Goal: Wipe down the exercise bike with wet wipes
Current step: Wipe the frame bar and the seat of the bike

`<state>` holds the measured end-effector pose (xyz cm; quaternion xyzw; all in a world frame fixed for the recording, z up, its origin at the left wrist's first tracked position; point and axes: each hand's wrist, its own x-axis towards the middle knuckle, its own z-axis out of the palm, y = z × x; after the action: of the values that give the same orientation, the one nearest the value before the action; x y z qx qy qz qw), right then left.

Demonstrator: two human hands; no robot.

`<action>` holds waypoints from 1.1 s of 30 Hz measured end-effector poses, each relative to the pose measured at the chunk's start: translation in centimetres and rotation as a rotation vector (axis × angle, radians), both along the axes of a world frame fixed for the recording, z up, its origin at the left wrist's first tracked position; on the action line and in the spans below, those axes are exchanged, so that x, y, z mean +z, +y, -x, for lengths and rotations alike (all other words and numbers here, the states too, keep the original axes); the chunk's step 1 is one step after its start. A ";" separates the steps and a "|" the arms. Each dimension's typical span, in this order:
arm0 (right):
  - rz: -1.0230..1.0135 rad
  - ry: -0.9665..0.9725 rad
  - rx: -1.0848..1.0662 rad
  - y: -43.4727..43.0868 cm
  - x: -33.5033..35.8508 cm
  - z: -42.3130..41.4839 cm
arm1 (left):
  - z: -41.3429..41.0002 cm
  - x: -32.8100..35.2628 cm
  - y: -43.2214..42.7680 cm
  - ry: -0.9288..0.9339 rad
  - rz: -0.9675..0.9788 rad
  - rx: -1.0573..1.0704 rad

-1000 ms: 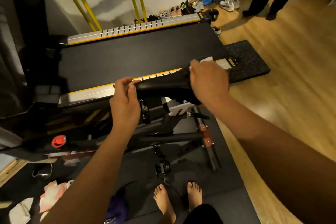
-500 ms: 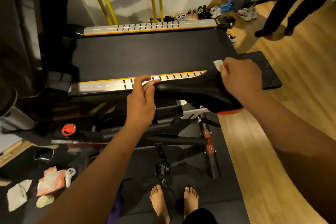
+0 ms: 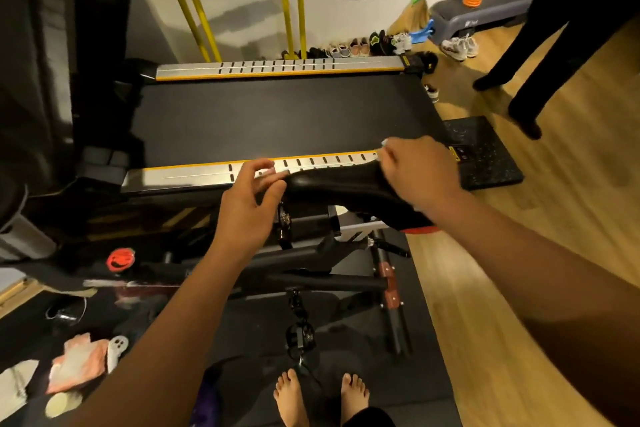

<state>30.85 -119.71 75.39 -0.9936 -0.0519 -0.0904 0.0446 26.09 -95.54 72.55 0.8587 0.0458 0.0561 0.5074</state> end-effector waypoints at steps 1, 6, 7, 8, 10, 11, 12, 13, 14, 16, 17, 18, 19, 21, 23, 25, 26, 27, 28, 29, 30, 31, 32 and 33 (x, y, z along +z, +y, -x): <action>0.028 -0.004 -0.031 -1.9 -0.1 0.2 | -0.4 0.5 0.4 -0.051 0.008 0.027; 0.066 -0.009 0.037 1.4 -0.1 0.7 | -4.7 2.6 -2.1 -0.201 -0.016 0.098; 0.028 0.022 0.089 3.7 -0.2 0.7 | -5.4 2.6 -3.4 -0.192 -0.037 0.045; -0.017 0.052 0.153 5.7 -0.2 0.8 | -5.9 2.3 -4.5 -0.188 -0.066 0.001; -0.069 0.069 0.281 7.4 0.2 0.5 | -6.6 1.3 -5.4 -0.187 -0.130 -0.010; -0.023 0.057 0.304 6.5 0.3 -0.1 | -6.8 0.9 -5.3 -0.169 -0.145 0.011; 0.048 0.046 0.283 4.5 0.2 -0.8 | -7.0 0.7 -5.1 -0.145 -0.156 0.027; 0.100 0.034 0.227 1.8 0.0 -1.5 | -7.1 0.5 -5.0 -0.125 -0.166 0.030; 0.119 0.012 0.150 -1.0 -0.2 -2.1 | -7.2 0.5 -4.9 -0.109 -0.170 0.026; 0.101 0.003 0.043 -4.5 -0.2 -2.2 | -7.3 0.4 -4.9 -0.096 -0.152 0.031; 0.101 0.005 0.036 -4.7 -0.5 -2.1 | -7.3 0.4 -4.9 -0.095 -0.139 0.042; 0.114 -0.003 0.044 -3.8 -0.7 -2.0 | -7.3 0.4 -5.0 -0.096 -0.130 0.054; 0.116 -0.010 0.056 -2.3 -0.8 -2.0 | -7.3 0.5 -5.1 -0.106 -0.126 0.070; 0.088 0.006 0.099 1.8 -0.7 -2.2 | -6.9 0.5 -5.3 -0.156 -0.140 0.118; 0.046 0.087 0.180 6.1 -0.2 -2.5 | -6.6 0.6 -5.4 -0.203 -0.154 0.157; -0.010 0.212 0.285 8.0 0.2 -3.3 | -6.5 0.7 -5.4 -0.213 -0.162 0.161; -0.016 0.266 0.325 7.4 0.3 -3.9 | -6.4 0.7 -5.4 -0.208 -0.174 0.156; 0.013 0.308 0.343 5.8 0.3 -4.7 | -6.4 0.8 -5.4 -0.201 -0.189 0.149; 0.062 0.331 0.324 3.5 0.3 -5.7 | -6.5 0.9 -5.4 -0.192 -0.200 0.143; 0.093 0.336 0.273 0.9 0.3 -6.7 | -6.5 1.0 -5.4 -0.182 -0.205 0.135; 0.087 0.326 0.207 -1.8 0.3 -7.4 | -6.6 1.0 -5.4 -0.171 -0.205 0.128; 0.043 0.319 0.139 -4.1 0.2 -7.7 | -6.6 1.0 -5.4 -0.163 -0.204 0.127; -0.013 0.297 0.077 -5.7 -0.1 -7.7 | -6.6 1.0 -5.4 -0.161 -0.203 0.133; -0.068 0.236 0.023 -6.5 -0.7 -7.1 | -6.6 1.0 -5.4 -0.163 -0.202 0.140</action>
<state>37.94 -126.22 74.68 -0.9945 -0.0546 0.0260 0.0853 32.68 -100.97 73.50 0.8927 0.0581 0.1651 0.4152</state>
